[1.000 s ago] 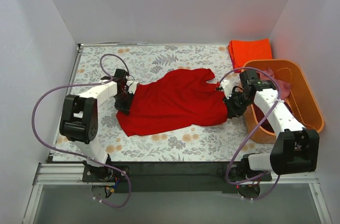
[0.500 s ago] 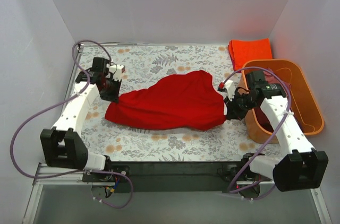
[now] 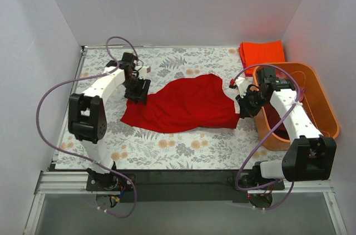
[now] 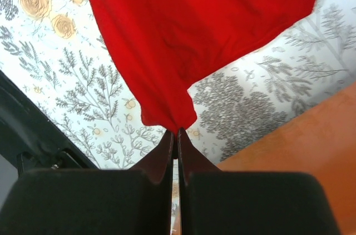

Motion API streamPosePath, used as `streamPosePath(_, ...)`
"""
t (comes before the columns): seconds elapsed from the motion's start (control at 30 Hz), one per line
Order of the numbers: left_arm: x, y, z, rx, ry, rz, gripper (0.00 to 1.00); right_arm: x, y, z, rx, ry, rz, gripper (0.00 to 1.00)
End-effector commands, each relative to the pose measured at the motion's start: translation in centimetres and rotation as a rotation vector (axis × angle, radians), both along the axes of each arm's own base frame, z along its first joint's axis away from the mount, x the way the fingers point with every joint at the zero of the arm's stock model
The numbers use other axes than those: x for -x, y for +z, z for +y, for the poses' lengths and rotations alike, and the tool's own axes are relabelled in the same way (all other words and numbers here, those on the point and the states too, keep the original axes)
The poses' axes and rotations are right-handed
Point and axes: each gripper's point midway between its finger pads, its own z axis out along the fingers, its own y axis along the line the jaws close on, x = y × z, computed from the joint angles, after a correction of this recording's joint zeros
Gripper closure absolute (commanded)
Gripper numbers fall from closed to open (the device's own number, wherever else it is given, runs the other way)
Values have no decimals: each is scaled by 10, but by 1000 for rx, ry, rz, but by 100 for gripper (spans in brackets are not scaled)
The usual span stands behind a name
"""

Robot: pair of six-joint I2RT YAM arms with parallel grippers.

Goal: Fold and stack the t-shirts
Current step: Flatten the tshirt out

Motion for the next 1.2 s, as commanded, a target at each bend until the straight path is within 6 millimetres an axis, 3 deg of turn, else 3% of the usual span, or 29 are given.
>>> streamPosePath(0.0, 14, 45, 46, 42, 100, -121, 50, 11, -8, -1, 0, 7, 10, 99)
streamPosePath(0.07, 23, 51, 69, 42, 144, -168, 52, 14, -10, -1, 1, 4, 10, 99)
streamPosePath(0.1, 42, 32, 73, 36, 138, -113, 53, 13, -11, -2, 1, 0, 5, 99)
streamPosePath(0.23, 69, 4, 80, 8, 124, -72, 55, 15, -14, -1, -1, -4, 16, 99)
streamPosePath(0.6, 48, -31, 111, -160, 87, -138, 53, 24, -17, 0, -11, -10, 31, 99)
streamPosePath(0.87, 38, -47, 113, -178, 56, -120, 50, 26, -19, 1, -17, -17, 43, 99)
streamPosePath(1.17, 64, -76, 103, -174, 11, -53, 51, 23, -17, 4, -33, -22, 51, 99)
